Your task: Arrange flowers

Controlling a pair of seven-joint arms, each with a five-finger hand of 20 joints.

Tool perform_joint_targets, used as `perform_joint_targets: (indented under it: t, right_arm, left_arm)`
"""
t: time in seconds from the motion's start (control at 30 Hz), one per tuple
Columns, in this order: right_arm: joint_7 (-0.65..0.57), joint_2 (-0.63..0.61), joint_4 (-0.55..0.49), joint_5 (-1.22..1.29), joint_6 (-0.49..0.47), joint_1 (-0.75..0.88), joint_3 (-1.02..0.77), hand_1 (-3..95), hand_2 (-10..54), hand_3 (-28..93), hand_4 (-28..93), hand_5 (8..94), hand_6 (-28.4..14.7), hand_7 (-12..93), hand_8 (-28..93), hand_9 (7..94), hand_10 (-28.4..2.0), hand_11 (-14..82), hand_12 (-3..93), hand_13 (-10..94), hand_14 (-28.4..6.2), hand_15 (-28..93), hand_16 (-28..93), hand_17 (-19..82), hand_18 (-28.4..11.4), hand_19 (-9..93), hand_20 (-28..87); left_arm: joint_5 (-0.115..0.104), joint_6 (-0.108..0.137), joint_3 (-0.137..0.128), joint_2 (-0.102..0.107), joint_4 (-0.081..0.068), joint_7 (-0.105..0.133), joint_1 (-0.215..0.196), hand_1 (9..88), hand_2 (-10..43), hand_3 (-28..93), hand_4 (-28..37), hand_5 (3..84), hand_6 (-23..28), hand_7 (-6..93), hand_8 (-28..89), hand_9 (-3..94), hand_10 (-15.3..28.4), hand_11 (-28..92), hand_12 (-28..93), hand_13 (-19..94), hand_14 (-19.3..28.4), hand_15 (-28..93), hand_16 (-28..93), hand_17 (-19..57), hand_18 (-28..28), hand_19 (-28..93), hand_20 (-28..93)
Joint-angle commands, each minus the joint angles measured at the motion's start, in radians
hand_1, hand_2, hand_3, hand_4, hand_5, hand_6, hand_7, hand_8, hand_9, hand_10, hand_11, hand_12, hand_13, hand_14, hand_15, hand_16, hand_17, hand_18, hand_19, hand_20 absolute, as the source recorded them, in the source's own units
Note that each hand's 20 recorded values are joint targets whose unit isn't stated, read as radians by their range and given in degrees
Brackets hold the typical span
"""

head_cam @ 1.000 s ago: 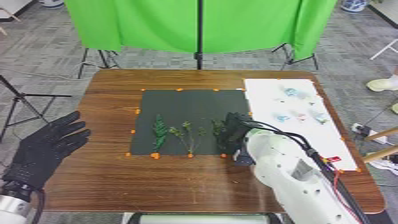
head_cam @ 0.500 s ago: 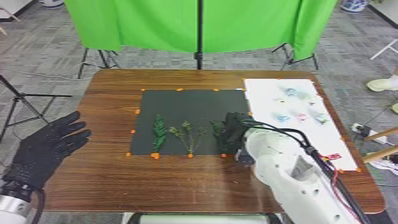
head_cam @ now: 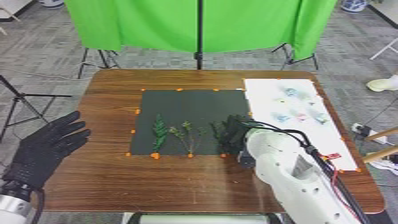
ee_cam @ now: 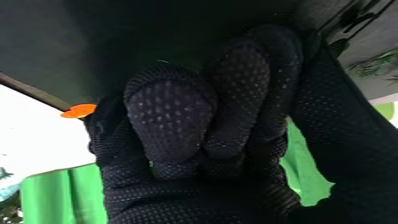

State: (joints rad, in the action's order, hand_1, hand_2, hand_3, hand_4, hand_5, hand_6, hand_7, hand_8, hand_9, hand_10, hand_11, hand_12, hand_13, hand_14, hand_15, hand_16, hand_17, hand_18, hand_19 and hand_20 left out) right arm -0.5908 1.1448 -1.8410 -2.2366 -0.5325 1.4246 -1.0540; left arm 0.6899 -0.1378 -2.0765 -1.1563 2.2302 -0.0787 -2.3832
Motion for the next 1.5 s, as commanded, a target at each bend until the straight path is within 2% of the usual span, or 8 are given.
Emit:
perform_joint_targets:
  t: [0.03,0.4,0.6,0.73,0.83,0.97,1.2,1.5]
  right_arm:
    - [-0.024,0.011,0.014,0.017,-0.011,0.010,-0.008,30.5,-8.2,85,-25,81.9,0.5,68,-28,93.7,-6.3,46.5,20.4,94,-4.1,58,28,52,-20.3,93,51]
    - [-0.036,0.020,-0.058,0.057,0.022,0.018,-0.090,21.2,-4.8,81,-25,81.7,-0.6,68,-28,93.7,-6.8,45.9,20.2,94,-4.6,58,28,52,-20.9,93,51]
    - [-0.002,-0.064,-0.092,-0.061,0.231,0.049,-0.145,17.6,-1.8,78,-25,76.5,-1.9,64,-24,92.5,-8.4,39.6,24.4,89,-6.1,60,28,47,-21.0,93,50]
    - [0.103,-0.123,-0.082,-0.021,0.262,0.066,-0.222,21.2,-3.8,80,-25,65.2,-3.9,56,-26,76.6,-11.3,43.4,27.7,73,-8.1,70,28,42,-19.2,93,52]
    - [0.148,-0.186,-0.058,-0.123,0.318,0.073,-0.209,25.8,-8.7,85,-28,50.5,-5.3,48,-28,53.5,-13.3,52.2,25.1,57,-10.5,78,25,36,-18.1,93,51]
    - [0.176,-0.248,-0.016,-0.284,0.345,0.093,-0.189,29.1,-9.5,88,-28,48.3,-5.0,32,-24,44.4,-12.1,51.5,22.4,48,-9.4,78,21,32,-17.1,92,46]
    - [0.199,-0.295,0.051,-0.391,0.350,0.113,-0.173,30.2,-9.5,88,-28,46.9,-3.7,27,-21,45.2,-8.7,39.5,18.1,46,-8.3,75,19,28,-17.0,90,44]
    - [0.205,-0.306,0.095,-0.418,0.377,0.104,-0.142,30.0,-9.5,88,-28,49.3,-1.7,34,-24,49.4,-8.3,43.5,20.4,49,-7.3,75,20,29,-16.8,89,45]
  left_arm:
    - [0.002,0.002,0.000,-0.002,-0.007,-0.008,-0.006,25.7,0.0,72,-25.3,35.3,3.5,19.8,-11,30.3,12.4,26,15,23,15.4,41,-3,-8.3,21.9,48,8]
    - [0.003,-0.003,-0.001,-0.008,-0.006,-0.007,-0.010,25.6,-0.1,72,-25.3,35.3,3.4,19.9,-11,30.1,12.4,26,15,23,15.5,41,-3,-8.3,21.9,48,8]
    - [0.004,-0.006,-0.006,-0.012,-0.002,-0.005,-0.014,25.7,0.1,72,-25.4,35.3,3.4,20.0,-11,30.2,12.4,27,15,23,15.5,41,-3,-8.3,21.9,48,8]
    - [0.003,-0.002,-0.009,-0.011,-0.002,-0.003,-0.019,25.6,-0.1,72,-25.2,35.3,3.4,19.9,-11,30.3,12.4,27,15,23,15.6,41,-3,-8.3,21.9,48,8]
    - [0.002,-0.002,-0.009,-0.009,-0.002,-0.001,-0.017,25.5,-0.1,72,-25.3,35.3,3.4,20.0,-11,30.2,12.3,27,15,23,15.8,41,-3,-8.2,21.9,48,8]
    - [0.003,-0.002,-0.011,-0.005,-0.003,-0.001,-0.014,25.5,-0.2,72,-25.5,35.3,3.4,20.0,-11,30.2,12.4,27,15,23,15.7,41,-3,-8.2,21.9,48,8]
    - [0.002,-0.003,-0.014,0.001,-0.003,0.002,-0.016,25.5,-0.2,72,-25.5,35.3,3.5,19.8,-11,30.2,12.4,27,15,23,15.6,41,-3,-8.3,22.0,48,8]
    - [0.003,-0.009,-0.015,0.003,-0.005,-0.003,-0.012,25.4,-0.2,72,-25.5,35.3,3.4,19.8,-11,30.3,12.4,27,15,23,15.6,41,-3,-8.3,21.9,47,8]
